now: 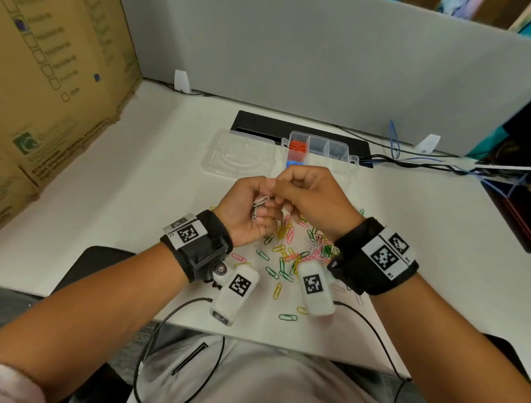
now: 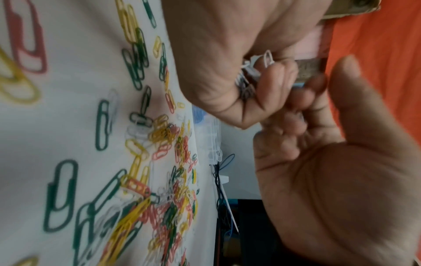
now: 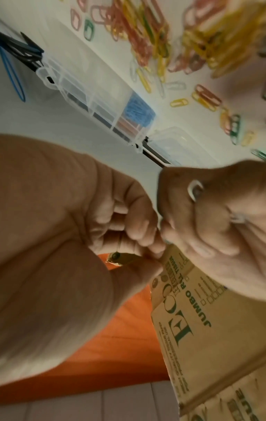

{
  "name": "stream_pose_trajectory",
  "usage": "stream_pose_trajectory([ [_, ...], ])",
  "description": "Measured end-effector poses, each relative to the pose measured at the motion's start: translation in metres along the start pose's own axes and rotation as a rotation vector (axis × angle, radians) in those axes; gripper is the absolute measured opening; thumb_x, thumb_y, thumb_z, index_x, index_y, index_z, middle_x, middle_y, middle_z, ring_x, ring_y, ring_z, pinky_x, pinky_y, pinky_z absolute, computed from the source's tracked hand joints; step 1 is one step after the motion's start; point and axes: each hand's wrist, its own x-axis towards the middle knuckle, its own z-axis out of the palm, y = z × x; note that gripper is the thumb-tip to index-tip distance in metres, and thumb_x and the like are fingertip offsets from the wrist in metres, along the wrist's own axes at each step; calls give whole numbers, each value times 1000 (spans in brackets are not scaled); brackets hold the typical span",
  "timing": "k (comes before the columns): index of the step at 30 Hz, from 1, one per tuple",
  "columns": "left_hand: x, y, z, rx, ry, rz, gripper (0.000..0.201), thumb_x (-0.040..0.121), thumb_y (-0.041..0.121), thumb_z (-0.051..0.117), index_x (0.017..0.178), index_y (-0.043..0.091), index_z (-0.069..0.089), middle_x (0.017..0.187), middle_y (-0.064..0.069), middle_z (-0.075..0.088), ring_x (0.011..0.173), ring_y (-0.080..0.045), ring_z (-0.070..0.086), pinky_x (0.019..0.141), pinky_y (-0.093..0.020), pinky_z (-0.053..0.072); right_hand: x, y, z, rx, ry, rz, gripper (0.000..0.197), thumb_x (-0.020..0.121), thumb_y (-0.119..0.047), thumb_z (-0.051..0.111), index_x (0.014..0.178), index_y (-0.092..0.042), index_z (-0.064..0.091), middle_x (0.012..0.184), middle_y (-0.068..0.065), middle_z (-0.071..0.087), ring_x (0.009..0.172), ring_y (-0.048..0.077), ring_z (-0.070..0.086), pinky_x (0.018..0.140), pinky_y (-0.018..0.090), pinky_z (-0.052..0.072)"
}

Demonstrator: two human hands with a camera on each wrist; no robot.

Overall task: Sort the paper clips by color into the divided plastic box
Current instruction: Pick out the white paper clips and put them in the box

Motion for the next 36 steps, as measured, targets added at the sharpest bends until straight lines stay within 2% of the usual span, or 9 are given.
stream_pose_trajectory([
  [4, -1, 12, -13, 92, 231, 83, 27, 77, 4, 38, 56, 19, 30, 62, 0, 33, 39, -7, 27, 32, -14, 17, 5, 25, -13, -384, -123, 19, 10, 88, -13, 71, 80, -12, 76, 69, -7, 70, 61, 5, 60, 67, 23, 53],
  [6, -2, 16, -15, 230, 273, 80, 20, 80, 9, 41, 62, 17, 38, 63, -2, 43, 39, -8, 28, 31, -15, 20, 5, 39, -14, -551, -269, 88, 11, 86, -13, 70, 82, -18, 78, 75, -7, 73, 69, 6, 64, 73, 27, 56],
  [10, -4, 17, -11, 574, 304, 0, 26, 94, 25, 55, 71, 15, 50, 54, 3, 40, 37, -6, 25, 32, -16, 17, 5, 49, -11, -699, -353, 159, 16, 86, -11, 66, 88, -21, 77, 68, -18, 62, 60, -6, 53, 61, 7, 39],
  [14, -6, 11, -13, 1120, 272, 5, 26, 86, 33, 72, 74, 11, 68, 50, 3, 36, 44, -10, 28, 41, -20, 22, 11, 50, -19, -786, -309, 176, 18, 85, -7, 65, 91, -20, 75, 71, -18, 55, 66, 0, 51, 70, 19, 42],
  [17, -8, 10, -14, 1371, 169, 12, 4, 80, 21, 79, 82, 18, 78, 74, 8, 69, 66, 0, 55, 69, -14, 42, 12, 48, -24, -797, -309, 130, 21, 83, -6, 65, 86, -25, 74, 71, -17, 57, 69, 2, 52, 73, 25, 46],
  [23, -3, 2, -17, 1694, 115, -66, 16, 72, 16, 83, 71, 29, 72, 91, 6, 72, 93, -11, 63, 93, -27, 48, 14, 44, -13, -892, -451, 83, 25, 80, -14, 73, 99, -31, 75, 82, -14, 58, 83, 11, 58, 80, 30, 52],
  [28, -1, -1, -18, 1782, 142, -32, 15, 74, 17, 81, 69, 26, 71, 82, 7, 71, 79, -7, 61, 77, -21, 48, 18, 42, -7, -941, -482, 43, 22, 81, -18, 74, 100, -28, 76, 86, -15, 61, 86, 10, 60, 80, 28, 50],
  [32, -3, 1, -21, 1802, 124, -77, 14, 77, 21, 79, 68, 26, 70, 76, 10, 70, 74, -7, 60, 77, -25, 50, 17, 44, -4, -926, -463, 8, 11, 82, -15, 70, 86, -23, 77, 80, -17, 62, 81, 9, 61, 80, 28, 52],
  [36, -5, 5, -22, 1781, 132, -118, 10, 80, 30, 76, 74, 23, 72, 65, 13, 60, 61, -3, 52, 61, -17, 43, 16, 48, -7, -911, -452, 47, 11, 83, -14, 67, 74, -18, 71, 80, -8, 68, 78, 13, 63, 77, 34, 56],
])
